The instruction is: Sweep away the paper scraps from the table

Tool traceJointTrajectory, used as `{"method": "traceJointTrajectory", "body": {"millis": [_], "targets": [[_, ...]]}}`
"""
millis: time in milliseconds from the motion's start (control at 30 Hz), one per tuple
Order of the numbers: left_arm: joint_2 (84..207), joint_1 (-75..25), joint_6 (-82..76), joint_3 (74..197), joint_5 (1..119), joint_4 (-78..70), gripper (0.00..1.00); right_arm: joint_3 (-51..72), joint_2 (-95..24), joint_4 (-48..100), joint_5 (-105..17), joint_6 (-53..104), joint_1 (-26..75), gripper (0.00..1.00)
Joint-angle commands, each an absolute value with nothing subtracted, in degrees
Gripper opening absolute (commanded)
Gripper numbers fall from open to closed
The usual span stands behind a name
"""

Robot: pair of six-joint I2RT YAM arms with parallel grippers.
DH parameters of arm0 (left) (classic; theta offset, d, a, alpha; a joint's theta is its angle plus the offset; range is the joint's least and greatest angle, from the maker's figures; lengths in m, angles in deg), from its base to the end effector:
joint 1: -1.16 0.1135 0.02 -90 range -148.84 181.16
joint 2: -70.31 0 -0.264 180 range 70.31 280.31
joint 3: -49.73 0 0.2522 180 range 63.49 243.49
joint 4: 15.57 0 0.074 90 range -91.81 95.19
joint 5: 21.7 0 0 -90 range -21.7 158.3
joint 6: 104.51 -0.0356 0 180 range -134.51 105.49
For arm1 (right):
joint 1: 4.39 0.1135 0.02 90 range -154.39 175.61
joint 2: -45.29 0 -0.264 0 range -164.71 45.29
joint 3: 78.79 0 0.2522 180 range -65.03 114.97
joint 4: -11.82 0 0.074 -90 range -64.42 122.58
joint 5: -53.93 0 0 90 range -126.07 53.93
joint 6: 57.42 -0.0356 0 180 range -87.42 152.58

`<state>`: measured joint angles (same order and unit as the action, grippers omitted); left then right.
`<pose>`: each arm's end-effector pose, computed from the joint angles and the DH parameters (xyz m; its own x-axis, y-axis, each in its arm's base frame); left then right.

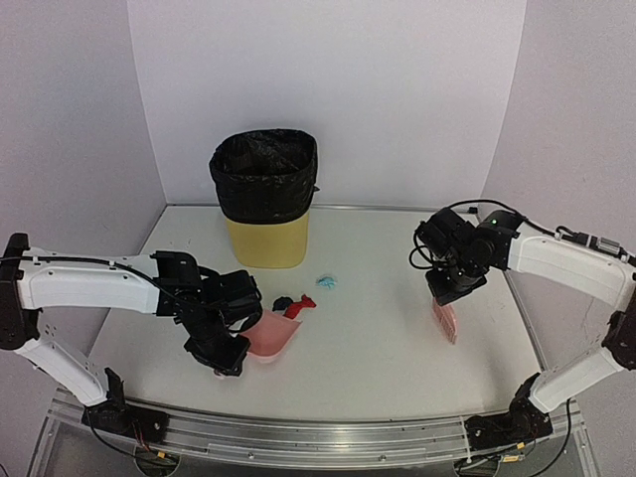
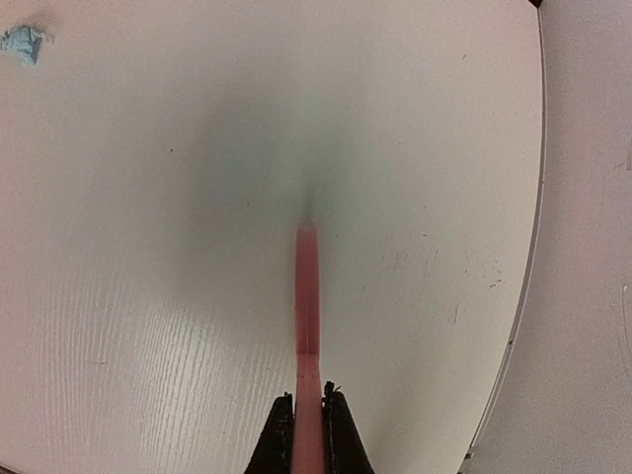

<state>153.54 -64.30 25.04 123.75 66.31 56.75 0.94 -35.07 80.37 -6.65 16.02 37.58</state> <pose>0.1044 -0.2315 0.2269 -0.8970 0.4324 -0.0917 0.4411 0.8894 -0.1203 0.2089 0.1644 0.2728 -0.7951 -0.3813 -0.4716 -0.2358 0.9108 -0.3388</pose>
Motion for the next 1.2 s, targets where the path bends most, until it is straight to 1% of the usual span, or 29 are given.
{"method": "traceJointTrajectory", "body": {"millis": [0, 200, 433, 500, 667, 867, 1000, 1167], "targets": [[150.4, -64.2, 29.2, 119.7, 62.9, 57.8, 0.00, 6.0, -36.5, 78.4, -6.4, 19.1, 37.0, 0.00], [153.4, -64.2, 28.9, 116.1, 60.0, 53.9, 0.00, 12.1, -40.3, 73.3, -5.8, 26.7, 36.8, 0.00], [159.8, -64.2, 25.8, 118.1, 60.9, 52.0, 0.00, 17.9, -47.3, 63.3, -6.9, 39.5, 36.7, 0.00], [161.0, -64.1, 25.0, 118.5, 61.3, 52.3, 0.00, 19.9, -50.0, 61.2, -8.4, 42.0, 36.8, 0.00], [163.9, -63.3, 23.1, 119.4, 61.3, 51.9, 0.00, 21.8, -56.5, 53.4, -16.7, 49.0, 36.8, 0.00], [166.1, -63.0, 21.2, 121.1, 61.3, 52.0, 0.00, 28.1, -66.4, 51.3, -17.3, 55.0, 37.4, 0.00], [166.5, -62.1, 20.0, 120.9, 60.5, 51.2, 0.00, 31.7, -72.1, 50.4, -16.3, 59.2, 40.7, 0.00], [166.8, -61.2, 19.1, 120.9, 60.5, 50.8, 0.00, 34.2, -75.5, 50.3, -18.5, 60.6, 46.2, 0.00]]}}
